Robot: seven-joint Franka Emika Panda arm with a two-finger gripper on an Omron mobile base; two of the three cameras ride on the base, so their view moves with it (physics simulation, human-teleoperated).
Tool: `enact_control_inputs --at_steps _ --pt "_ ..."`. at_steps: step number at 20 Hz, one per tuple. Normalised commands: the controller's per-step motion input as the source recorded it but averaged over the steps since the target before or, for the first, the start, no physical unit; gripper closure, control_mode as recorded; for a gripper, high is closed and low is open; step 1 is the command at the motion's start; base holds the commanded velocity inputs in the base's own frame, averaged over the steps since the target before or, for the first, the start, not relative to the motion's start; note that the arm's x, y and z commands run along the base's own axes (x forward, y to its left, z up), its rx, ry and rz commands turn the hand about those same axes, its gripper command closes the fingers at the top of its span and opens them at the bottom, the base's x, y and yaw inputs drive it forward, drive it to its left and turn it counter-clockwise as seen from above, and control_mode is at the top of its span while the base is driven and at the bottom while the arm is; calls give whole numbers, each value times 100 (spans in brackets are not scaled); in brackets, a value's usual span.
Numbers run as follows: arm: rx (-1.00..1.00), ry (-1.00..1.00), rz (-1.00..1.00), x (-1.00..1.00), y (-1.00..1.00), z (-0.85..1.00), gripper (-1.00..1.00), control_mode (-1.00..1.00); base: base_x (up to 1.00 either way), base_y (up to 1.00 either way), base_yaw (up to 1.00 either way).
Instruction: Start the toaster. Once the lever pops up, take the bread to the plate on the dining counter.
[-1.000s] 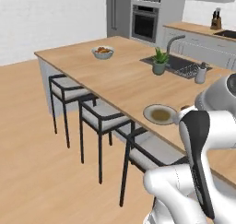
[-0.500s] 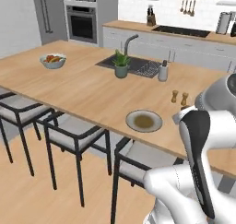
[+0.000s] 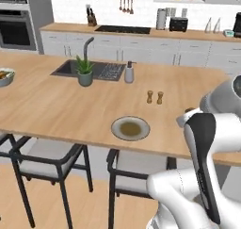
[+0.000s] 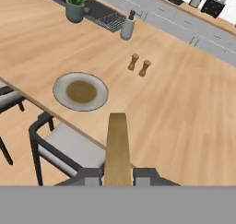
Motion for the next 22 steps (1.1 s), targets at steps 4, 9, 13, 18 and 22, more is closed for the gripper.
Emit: enact_control_inputs --at_steps 4,9,13,18,22 --pt "0 0 0 0 0 0 100 100 3 96 -48" --pt "0 0 0 0 0 0 100 100 0 100 -45" --pt "0 -14 -22 4 41 0 100 -100 1 48 -22" --pt "0 -19 -51 33 61 0 100 -100 0 0 0" --pt "0 -4 -53 51 11 -9 100 -100 0 0 0"
